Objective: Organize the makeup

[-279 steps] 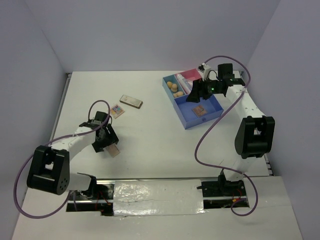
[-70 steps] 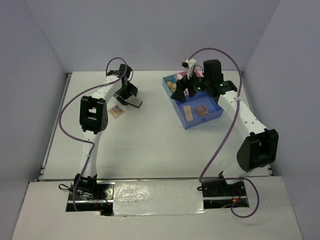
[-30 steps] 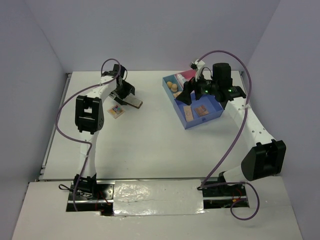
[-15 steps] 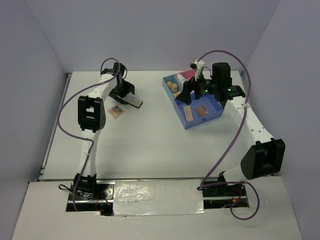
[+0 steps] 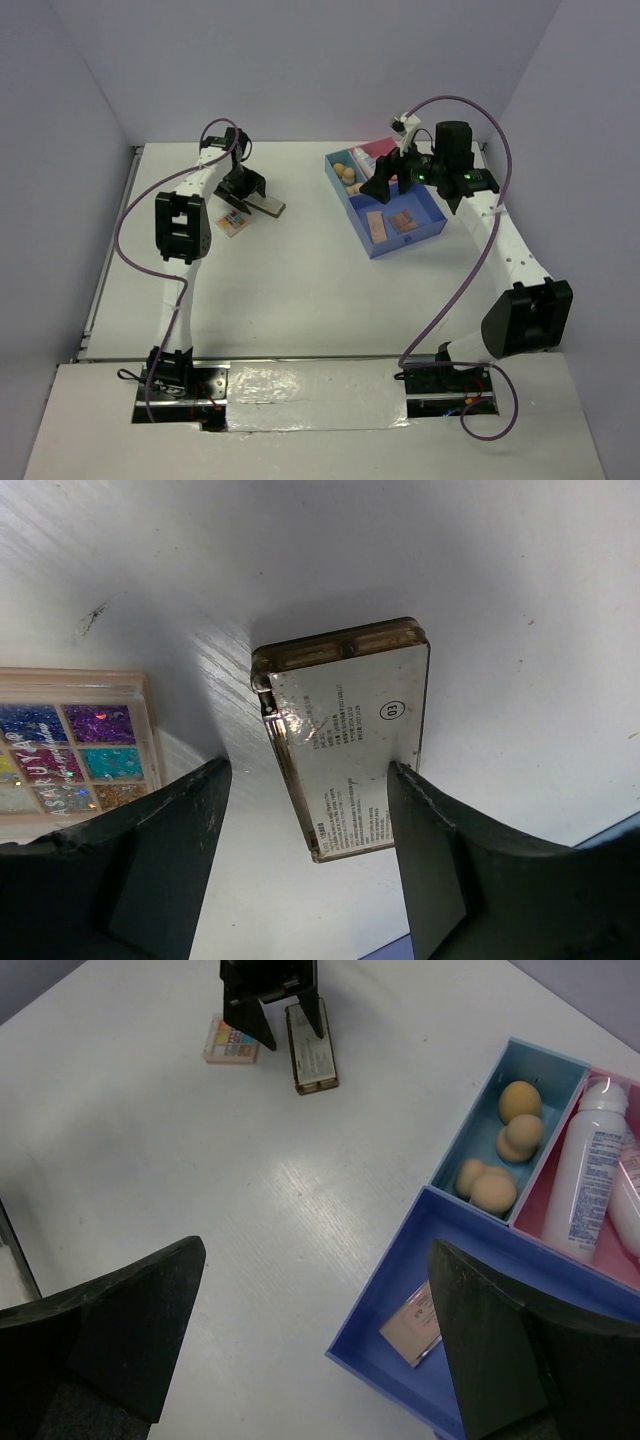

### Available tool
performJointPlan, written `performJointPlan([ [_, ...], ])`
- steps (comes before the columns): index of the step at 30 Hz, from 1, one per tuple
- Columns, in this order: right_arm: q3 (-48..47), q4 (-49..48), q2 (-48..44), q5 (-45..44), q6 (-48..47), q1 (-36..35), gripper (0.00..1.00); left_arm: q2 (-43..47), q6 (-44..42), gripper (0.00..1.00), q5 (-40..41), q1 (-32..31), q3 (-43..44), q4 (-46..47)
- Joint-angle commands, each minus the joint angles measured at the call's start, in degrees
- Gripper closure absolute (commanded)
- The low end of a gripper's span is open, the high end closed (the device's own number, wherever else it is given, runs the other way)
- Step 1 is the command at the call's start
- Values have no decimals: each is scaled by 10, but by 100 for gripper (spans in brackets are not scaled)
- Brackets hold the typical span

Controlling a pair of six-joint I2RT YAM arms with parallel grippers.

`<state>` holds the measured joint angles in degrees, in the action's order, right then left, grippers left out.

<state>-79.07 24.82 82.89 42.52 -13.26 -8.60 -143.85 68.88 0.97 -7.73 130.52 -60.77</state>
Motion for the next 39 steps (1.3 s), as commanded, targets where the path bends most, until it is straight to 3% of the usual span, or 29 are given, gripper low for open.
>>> performJointPlan([
  [1, -4, -13, -31, 20, 5, 3, 0, -74, -35, 23, 61, 5, -40, -85],
  [7, 0, -16, -30, 31, 12, 3, 0, -43, -33, 22, 26, 5, -51, -29],
  [12, 8, -20, -32, 34, 14, 3, 0, -7, -38, 36, 9, 7, -73, 21],
  [16, 11, -21, -34, 34, 15, 3, 0, -8, -58, 37, 12, 10, -88, -11],
  [26, 11, -15, -35, 31, 12, 3, 0, 88, -106, 37, 17, 11, -274, 44],
  [31, 7, -15, -31, 34, 14, 3, 0, 139, -155, 34, 2, 11, -306, 102],
  [33, 6, -15, -29, 35, 15, 3, 0, 147, -170, 28, -3, 11, -301, 116],
  [39, 11, -17, -31, 34, 13, 3, 0, 128, -180, 20, -4, 12, -271, 122],
])
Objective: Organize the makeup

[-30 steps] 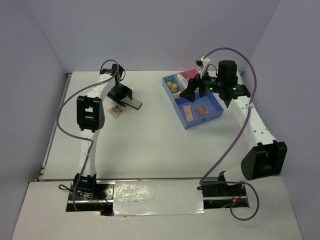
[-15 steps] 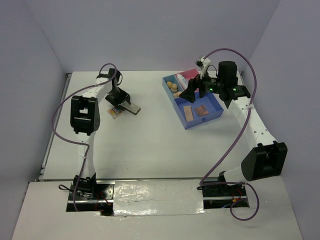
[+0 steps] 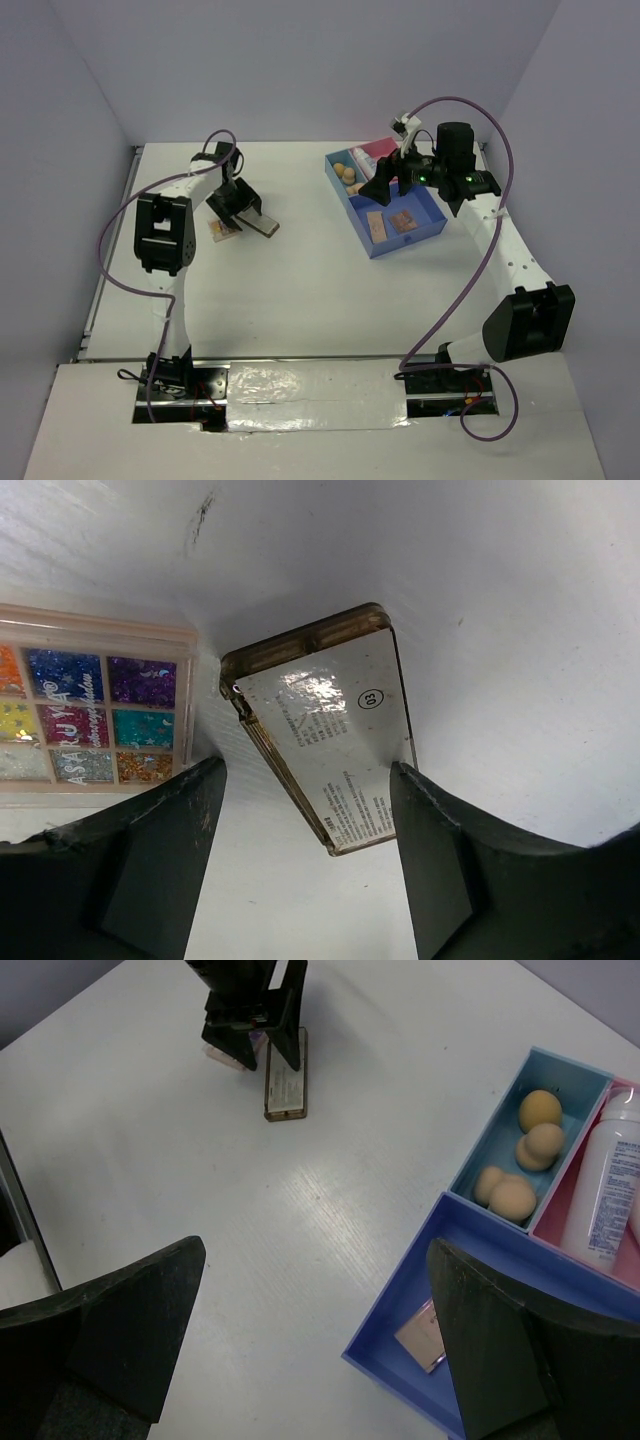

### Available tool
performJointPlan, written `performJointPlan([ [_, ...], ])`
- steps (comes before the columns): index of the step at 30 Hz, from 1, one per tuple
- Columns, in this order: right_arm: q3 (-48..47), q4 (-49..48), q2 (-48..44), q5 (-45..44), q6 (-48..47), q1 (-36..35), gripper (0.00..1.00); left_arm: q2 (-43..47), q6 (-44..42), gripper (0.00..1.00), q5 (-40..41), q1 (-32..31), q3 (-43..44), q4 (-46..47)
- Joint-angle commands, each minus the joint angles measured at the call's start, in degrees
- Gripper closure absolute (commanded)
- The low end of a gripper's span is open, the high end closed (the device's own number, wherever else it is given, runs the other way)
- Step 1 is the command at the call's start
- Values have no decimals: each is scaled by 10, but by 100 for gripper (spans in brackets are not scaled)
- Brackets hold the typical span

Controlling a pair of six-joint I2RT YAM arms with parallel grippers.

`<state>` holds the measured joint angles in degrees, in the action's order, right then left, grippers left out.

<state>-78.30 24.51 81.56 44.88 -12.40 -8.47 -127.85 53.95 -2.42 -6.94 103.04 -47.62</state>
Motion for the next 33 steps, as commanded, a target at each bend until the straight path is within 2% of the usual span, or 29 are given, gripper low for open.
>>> performJointPlan([
  [1, 6, -15, -18, 11, 5, 1, 0, -36, -28, 20, 29, 4, 8, -12],
  [9, 13, -17, -21, 6, 1, 1, 0, -79, 34, 19, 21, 4, 59, -45],
  [13, 17, -19, -20, 6, 0, 1, 0, -79, 43, 19, 7, 4, 50, -37],
  [25, 22, -24, -18, 6, -1, 1, 0, -42, 58, 19, -87, 5, -41, 122],
  [33, 20, -22, -17, 6, -1, 1, 0, -102, 61, 19, -16, 6, 65, -30],
])
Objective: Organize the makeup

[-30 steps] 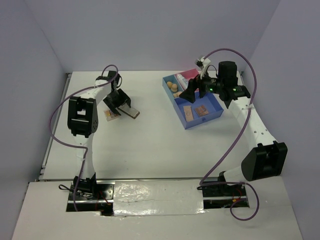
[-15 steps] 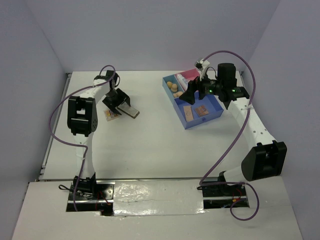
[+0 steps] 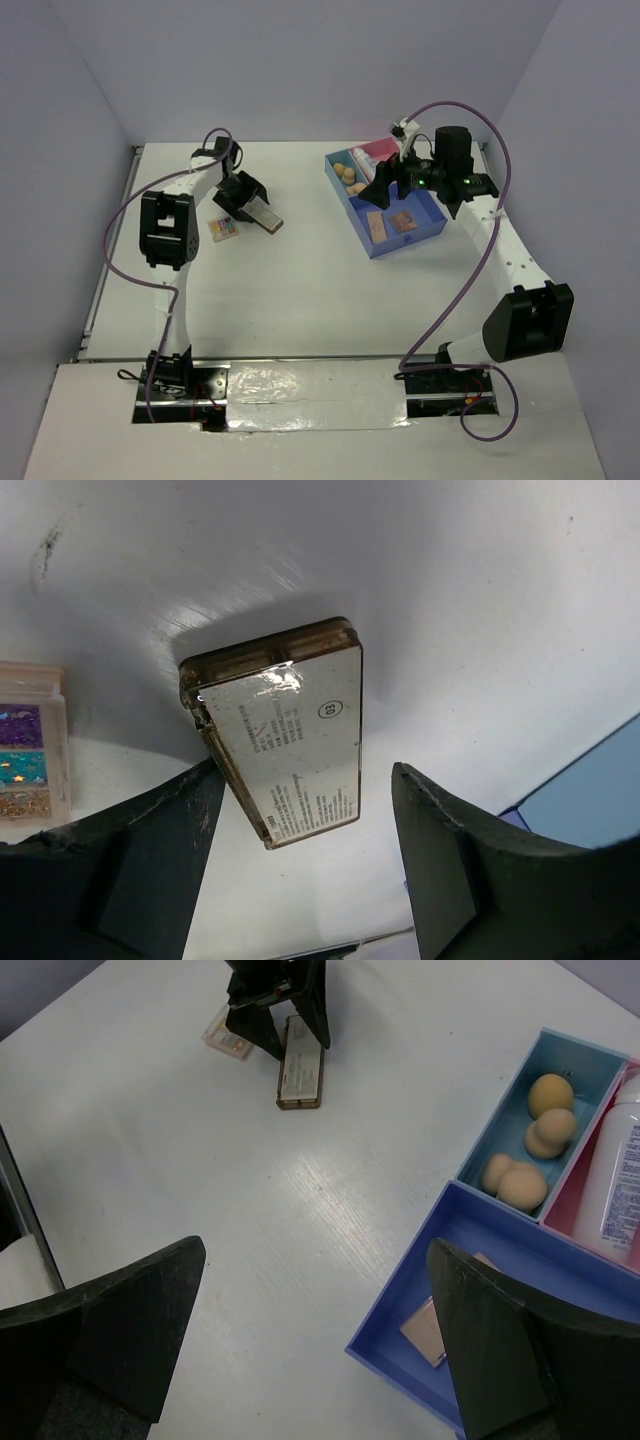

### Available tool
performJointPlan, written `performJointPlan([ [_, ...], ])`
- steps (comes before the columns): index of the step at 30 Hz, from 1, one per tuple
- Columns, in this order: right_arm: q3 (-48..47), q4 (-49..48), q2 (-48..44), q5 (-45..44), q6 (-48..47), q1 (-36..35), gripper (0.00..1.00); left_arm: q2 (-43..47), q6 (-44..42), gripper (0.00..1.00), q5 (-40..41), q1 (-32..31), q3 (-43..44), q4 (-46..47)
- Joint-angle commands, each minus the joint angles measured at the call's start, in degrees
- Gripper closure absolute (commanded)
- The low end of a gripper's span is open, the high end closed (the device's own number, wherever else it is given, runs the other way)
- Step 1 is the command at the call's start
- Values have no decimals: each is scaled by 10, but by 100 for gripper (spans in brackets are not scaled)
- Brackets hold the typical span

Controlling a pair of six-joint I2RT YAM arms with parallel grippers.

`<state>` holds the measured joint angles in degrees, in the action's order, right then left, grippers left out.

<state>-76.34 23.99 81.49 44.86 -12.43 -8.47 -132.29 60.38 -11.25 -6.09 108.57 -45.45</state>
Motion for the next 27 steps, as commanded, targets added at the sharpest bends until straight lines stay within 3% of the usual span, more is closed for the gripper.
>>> performJointPlan([
  [1, 0, -17, -17, 6, 0, 0, 0, -63, -3, 19, 89, -2, 26, -83],
  [8, -4, -17, -15, 9, 2, 2, 0, -114, -9, 20, 118, -3, 66, -182],
  [19, -4, -18, -20, 12, 3, 1, 0, -140, -10, 20, 191, -3, 103, -247],
  [27, 0, -17, -27, 13, 2, 2, 0, -113, -28, 21, 231, -1, 50, -250],
])
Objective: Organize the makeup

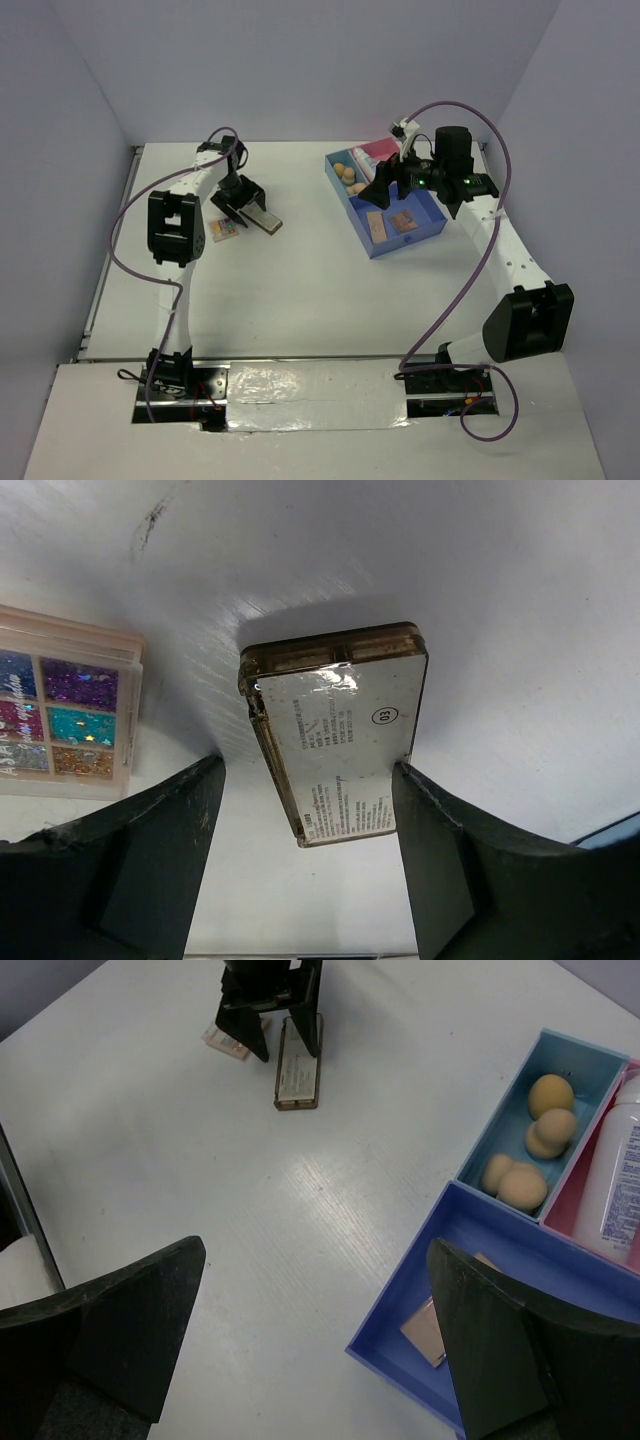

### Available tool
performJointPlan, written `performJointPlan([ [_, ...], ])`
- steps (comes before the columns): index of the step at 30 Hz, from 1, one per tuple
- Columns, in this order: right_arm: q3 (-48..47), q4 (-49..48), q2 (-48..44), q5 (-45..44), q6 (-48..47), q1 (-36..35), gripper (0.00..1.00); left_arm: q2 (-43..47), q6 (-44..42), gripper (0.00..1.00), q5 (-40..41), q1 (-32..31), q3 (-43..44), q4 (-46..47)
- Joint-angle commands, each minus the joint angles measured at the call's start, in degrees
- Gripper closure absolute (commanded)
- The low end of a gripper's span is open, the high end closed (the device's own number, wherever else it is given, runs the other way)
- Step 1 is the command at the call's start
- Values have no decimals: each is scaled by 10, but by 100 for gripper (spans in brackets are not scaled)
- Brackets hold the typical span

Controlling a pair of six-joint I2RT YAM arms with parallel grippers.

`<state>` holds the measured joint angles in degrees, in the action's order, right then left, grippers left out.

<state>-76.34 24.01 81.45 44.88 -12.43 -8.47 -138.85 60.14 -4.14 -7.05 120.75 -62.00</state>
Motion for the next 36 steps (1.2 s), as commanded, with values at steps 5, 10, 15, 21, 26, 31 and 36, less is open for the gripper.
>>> performJointPlan([
  [5, -1, -17, -26, 14, 4, 1, 0, -14, -20, 22, 168, 10, -114, -62],
  [10, -1, -16, -26, 17, 5, 1, 0, 28, -13, 23, 141, 11, -138, -33],
  [15, -2, -16, -24, 18, 6, 1, 0, 42, -2, 22, 107, 10, -111, -23],
  [21, 2, -18, -23, 18, 5, 1, 0, 48, 5, 21, 51, 9, -104, 13],
  [26, 3, -19, -22, 16, 4, 1, 1, 59, 7, 22, 29, 2, -110, 44],
  [31, 4, -19, -20, 14, 3, 1, 0, 81, -2, 22, -1, -1, -133, 96],
  [36, 4, -19, -19, 13, 2, 1, 0, 107, 3, 22, -4, -2, -155, 126],
])
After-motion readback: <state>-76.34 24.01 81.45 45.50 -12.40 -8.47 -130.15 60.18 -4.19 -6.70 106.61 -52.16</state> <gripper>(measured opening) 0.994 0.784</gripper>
